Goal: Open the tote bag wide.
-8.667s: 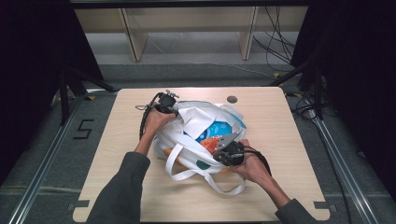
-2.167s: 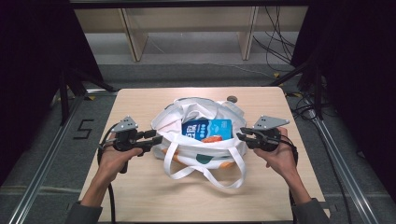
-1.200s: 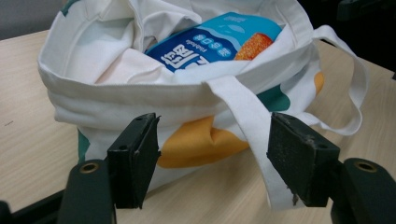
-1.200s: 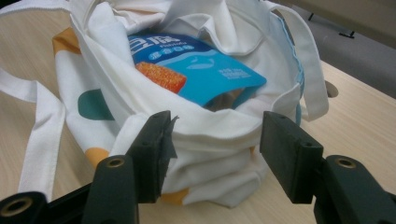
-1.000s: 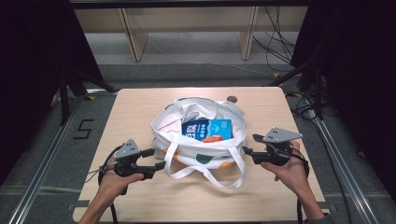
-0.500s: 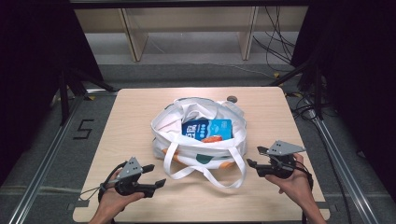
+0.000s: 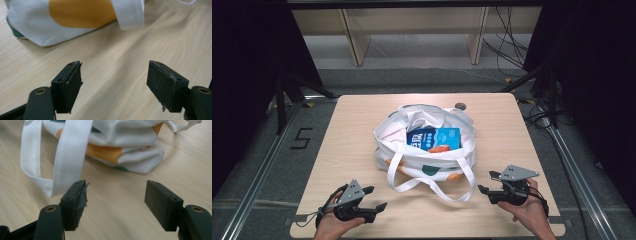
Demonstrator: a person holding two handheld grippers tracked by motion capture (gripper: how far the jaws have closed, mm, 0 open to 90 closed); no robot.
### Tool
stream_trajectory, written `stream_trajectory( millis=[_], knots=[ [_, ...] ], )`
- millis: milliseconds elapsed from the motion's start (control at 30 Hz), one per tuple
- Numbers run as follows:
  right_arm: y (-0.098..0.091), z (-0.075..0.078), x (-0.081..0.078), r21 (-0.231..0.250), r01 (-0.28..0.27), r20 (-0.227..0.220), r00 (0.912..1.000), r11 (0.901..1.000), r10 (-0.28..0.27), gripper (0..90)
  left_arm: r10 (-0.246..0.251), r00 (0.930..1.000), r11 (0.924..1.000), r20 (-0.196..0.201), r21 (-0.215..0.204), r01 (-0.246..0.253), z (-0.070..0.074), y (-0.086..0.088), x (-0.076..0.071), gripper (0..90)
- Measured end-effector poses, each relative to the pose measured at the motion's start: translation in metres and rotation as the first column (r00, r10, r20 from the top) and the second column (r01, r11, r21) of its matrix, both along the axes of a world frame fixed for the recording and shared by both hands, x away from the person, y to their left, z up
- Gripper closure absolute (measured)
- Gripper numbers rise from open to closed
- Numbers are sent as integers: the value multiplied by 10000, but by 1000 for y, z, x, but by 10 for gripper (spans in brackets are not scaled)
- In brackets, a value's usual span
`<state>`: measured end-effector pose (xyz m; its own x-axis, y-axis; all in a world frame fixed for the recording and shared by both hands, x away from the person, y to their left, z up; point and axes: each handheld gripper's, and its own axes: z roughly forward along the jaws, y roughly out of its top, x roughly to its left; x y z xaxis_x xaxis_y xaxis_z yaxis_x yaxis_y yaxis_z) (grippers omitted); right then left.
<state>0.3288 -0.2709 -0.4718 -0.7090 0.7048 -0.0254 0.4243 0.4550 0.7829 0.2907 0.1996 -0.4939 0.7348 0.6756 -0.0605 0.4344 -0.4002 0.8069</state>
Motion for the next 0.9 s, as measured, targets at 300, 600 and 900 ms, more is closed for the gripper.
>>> stream_trajectory(
  millis=[300,600,900],
  knots=[
    [-4,-7,-16,-210,24,151,9999,9998,-21,298,18,9998,9999,-188,-133,-20,-5,-7,-3,238],
    [-7,-12,-26,-228,115,-92,9999,9997,-117,281,-70,9998,10000,-197,51,71,-5,-7,-3,231],
    [-5,-16,-26,-324,-69,-256,9997,9994,61,281,-81,9997,9998,-232,197,86,-8,-7,-1,231]
  ],
)
